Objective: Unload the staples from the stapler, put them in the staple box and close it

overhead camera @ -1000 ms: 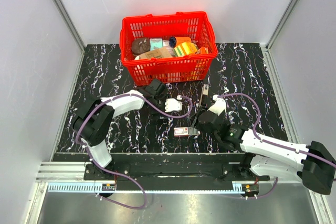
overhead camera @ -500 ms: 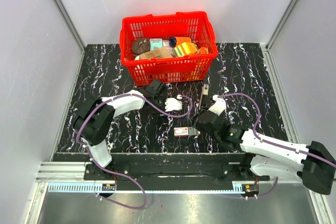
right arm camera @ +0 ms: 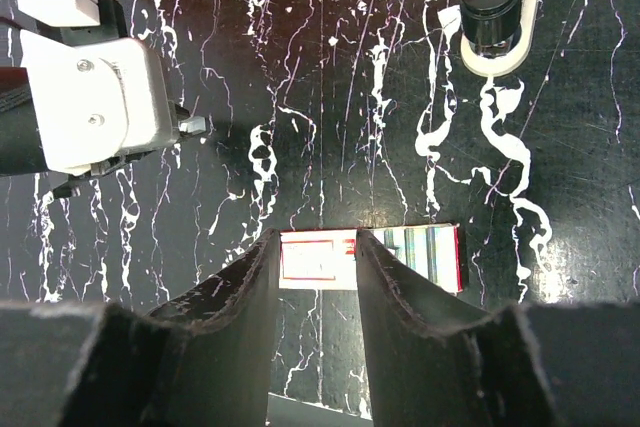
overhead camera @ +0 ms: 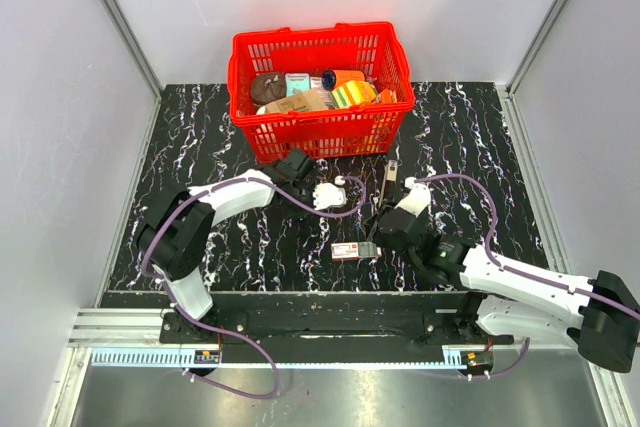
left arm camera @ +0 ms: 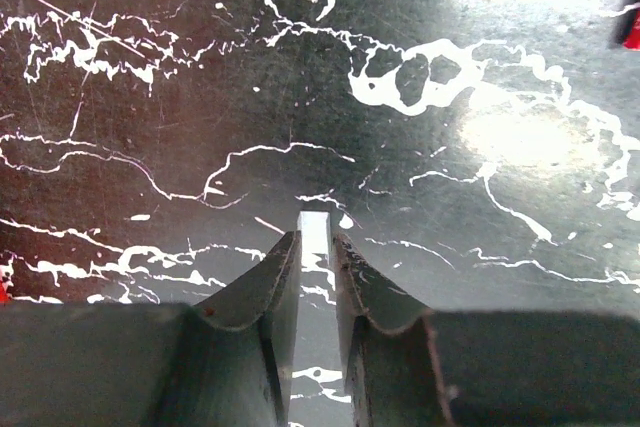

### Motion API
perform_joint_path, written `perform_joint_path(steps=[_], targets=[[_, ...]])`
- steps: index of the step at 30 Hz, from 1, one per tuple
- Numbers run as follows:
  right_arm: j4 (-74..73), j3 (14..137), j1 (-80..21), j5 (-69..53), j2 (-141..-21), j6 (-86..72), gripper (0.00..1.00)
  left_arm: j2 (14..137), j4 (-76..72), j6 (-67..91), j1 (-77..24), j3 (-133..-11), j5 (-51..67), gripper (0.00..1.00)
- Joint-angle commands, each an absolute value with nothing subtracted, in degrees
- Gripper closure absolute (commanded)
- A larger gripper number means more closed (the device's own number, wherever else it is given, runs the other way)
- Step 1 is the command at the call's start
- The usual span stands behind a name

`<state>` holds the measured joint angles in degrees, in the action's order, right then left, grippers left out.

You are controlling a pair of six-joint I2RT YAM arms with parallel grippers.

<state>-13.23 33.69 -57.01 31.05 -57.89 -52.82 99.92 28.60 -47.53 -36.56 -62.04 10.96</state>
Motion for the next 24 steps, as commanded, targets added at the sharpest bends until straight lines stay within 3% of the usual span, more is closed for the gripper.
perform_joint_path(steps=[1,8,13,22,23,24], targets=[[-13.9,36.3,-56.8,33.8,-56.3,-51.2,0.59,95.5,31.3,-43.7,-36.8,-66.0,14.1,0.76],[-14.6,38.2,-56.8,34.5,-55.8,-50.2,0.59,91.1,34.3,-40.8,-36.7,-69.2,17.2,0.76],[-14.6,37.4,-56.8,33.6,-56.2,-51.0,0.56,94.2,33.5,-42.4,-36.7,-67.2,12.8,0.46],[-13.0,35.6,-56.8,32.6,-57.2,-51.6,0.55,101.7,31.9,-43.3,-36.7,-68.7,9.1,0.36],[-12.9,35.6,-56.8,32.6,-57.2,-51.6,0.55,102.2,31.8,-44.0,-36.7,-68.6,8.7,0.33],[-12.8,35.5,-56.8,32.8,-57.1,-51.6,0.55,102.7,31.9,-44.9,-36.7,-68.6,8.5,0.24]])
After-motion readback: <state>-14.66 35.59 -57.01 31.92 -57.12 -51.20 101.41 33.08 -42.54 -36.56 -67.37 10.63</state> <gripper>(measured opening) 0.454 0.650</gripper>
